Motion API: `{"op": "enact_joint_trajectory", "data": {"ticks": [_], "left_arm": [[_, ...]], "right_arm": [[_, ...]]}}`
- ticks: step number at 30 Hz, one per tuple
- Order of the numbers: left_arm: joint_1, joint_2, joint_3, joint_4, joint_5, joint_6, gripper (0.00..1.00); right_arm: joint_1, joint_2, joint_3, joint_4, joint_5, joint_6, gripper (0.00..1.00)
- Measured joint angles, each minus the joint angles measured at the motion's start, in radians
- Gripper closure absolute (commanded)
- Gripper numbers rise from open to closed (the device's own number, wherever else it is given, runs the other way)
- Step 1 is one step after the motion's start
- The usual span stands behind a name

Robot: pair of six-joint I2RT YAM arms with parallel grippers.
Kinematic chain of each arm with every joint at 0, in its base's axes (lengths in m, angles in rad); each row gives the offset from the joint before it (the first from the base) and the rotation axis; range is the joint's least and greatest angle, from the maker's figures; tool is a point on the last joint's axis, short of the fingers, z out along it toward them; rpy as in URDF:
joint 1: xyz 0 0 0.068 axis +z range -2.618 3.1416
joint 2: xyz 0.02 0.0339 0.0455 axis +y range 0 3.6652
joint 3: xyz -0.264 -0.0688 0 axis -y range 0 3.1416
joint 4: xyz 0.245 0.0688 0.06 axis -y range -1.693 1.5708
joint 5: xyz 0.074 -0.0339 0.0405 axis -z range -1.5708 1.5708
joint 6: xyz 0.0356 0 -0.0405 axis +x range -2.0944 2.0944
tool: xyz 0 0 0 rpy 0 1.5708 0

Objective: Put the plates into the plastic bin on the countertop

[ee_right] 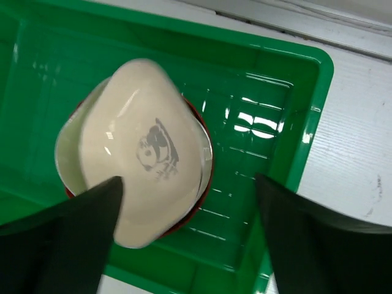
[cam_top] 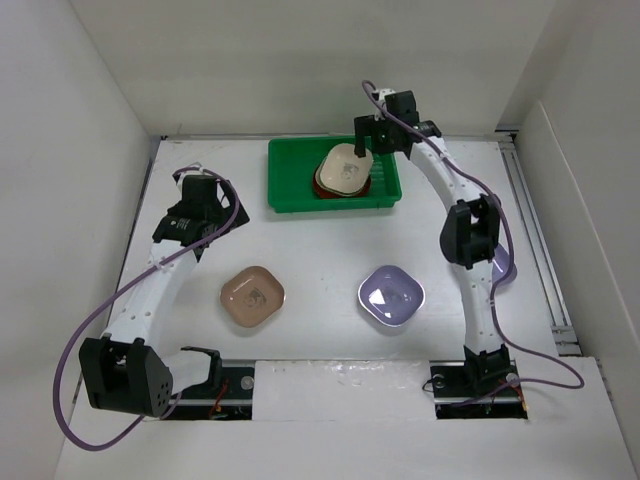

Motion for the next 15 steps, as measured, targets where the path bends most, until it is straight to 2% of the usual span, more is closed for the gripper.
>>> {"op": "enact_joint_trajectory", "data": {"ticks": [4,7,8,12,15], "left_arm": [[0.0,0.0,0.0,0.0,-0.002,0.0,0.0],[0.0,0.0,0.0,-0.001,-0.017,-0.002,0.0],[0.0,0.0,0.0,-0.001,-0.024,-0.004,0.0],[0.0,-0.002,0.0,-0.003,-0.066,-0.025,0.0],[0.0,-0.001,0.0,-0.011,-0.087,-0.042,0.0]], "right_arm": [[0.028,-0.059,-0.079,0.037,0.029,0.002,0.0],[0.074,-0.19,-0.222,0.063,0.06,0.021,0.0],[0.11,-0.286,-0.335,0.106,0.077,0.028,0.0],[0.252,-0.539,-0.612,0.22,0.07,0.074,0.0],[0.405,-0.667,-0.793,0.319,0.039,0.122,0.02]]}}
